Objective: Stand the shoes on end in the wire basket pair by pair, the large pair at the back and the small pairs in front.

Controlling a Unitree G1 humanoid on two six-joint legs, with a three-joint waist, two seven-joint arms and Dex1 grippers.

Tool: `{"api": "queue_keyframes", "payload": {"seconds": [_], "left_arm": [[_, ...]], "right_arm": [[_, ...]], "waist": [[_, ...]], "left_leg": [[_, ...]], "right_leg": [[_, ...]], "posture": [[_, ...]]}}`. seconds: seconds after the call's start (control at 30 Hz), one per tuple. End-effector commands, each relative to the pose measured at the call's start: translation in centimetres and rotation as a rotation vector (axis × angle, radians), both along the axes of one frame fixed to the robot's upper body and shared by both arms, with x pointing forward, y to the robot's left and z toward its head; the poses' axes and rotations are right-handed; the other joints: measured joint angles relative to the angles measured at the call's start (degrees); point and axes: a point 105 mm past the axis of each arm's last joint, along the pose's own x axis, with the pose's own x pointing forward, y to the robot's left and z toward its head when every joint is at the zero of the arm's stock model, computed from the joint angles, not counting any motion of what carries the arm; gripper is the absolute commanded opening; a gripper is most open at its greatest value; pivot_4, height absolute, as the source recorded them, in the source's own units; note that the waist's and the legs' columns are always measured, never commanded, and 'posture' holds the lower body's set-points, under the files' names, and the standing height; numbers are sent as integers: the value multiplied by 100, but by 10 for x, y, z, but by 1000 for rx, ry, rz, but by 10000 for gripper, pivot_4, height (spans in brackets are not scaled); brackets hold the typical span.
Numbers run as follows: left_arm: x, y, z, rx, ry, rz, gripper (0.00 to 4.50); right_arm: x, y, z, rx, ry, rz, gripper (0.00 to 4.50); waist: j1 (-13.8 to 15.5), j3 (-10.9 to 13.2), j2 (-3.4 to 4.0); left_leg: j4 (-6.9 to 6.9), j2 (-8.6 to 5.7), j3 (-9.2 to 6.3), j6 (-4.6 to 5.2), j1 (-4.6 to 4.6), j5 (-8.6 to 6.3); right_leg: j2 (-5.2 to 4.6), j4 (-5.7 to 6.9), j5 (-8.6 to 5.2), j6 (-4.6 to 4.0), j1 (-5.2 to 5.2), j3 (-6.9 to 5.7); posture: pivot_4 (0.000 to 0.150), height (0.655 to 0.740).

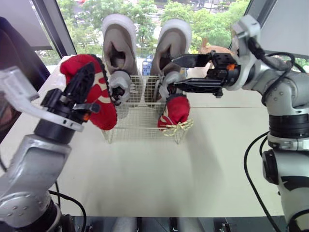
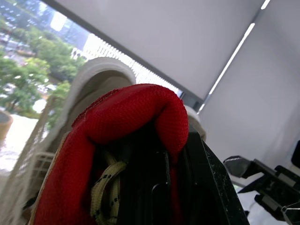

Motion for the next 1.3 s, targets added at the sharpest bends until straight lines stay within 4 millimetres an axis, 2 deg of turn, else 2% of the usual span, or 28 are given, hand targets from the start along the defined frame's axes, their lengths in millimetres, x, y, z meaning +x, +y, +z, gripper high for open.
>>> {"api": "queue_keyframes", "payload": {"seconds": [0.03, 0.2, 0.43, 0.53, 0.73, 1.0, 1.17, 1.3], "left_arm": [[3, -11, -6, 62, -49, -16, 632], [24, -18, -34, 225, -20, 59, 632], [47, -36, -34, 267, -136, 86, 632], [48, -44, -28, 296, -193, 82, 632], [54, -49, -44, 328, -188, 97, 632], [51, -61, -46, 394, -238, 122, 632], [44, -64, -22, 361, -320, 123, 632], [40, -68, -19, 372, -337, 140, 632]], "right_arm": [[-11, -6, 18, 13, -61, -15, 45000], [-11, -9, 18, 0, -60, -49, 45000], [-7, -12, 24, 1, -66, -83, 45000], [-8, -12, 26, -6, -69, -80, 45000], [-7, -11, 28, -16, -74, -75, 45000], [-7, -11, 30, -26, -71, -68, 45000], [-5, -9, 32, -34, -69, -57, 45000], [-5, -8, 32, -37, -68, -51, 45000]], "waist": [[-5, 0, 0], [-6, 0, 1], [6, -3, 7], [3, -3, 8], [15, -3, 8], [13, -3, 8], [17, -2, 8], [1, -2, 10]], "left_leg": [[0, 1, 2, 1, 2, 0], [0, 8, 8, 5, 5, -2], [0, 11, 15, 16, 43, -8], [0, 12, 14, 16, 43, -8], [0, 13, 12, 17, 42, -8], [0, 13, 11, 17, 42, -9], [0, 14, 11, 18, 42, -9], [0, 14, 11, 24, 39, -13]], "right_leg": [[1, 0, 0, 0, 0, 0], [9, 0, 0, 1, 1, 1], [9, -4, -2, -2, 41, 2], [10, -4, -1, -1, 40, 2], [7, -3, -1, 0, 40, 1], [3, -3, -1, 0, 40, 1], [1, -4, -1, 0, 40, 0], [0, -6, -1, 1, 36, -1]], "posture": [[1500, 7400], [1500, 7400], [1500, 7400], [1500, 7400], [1500, 7400], [1500, 7400], [1500, 7400], [1500, 7400]]}}
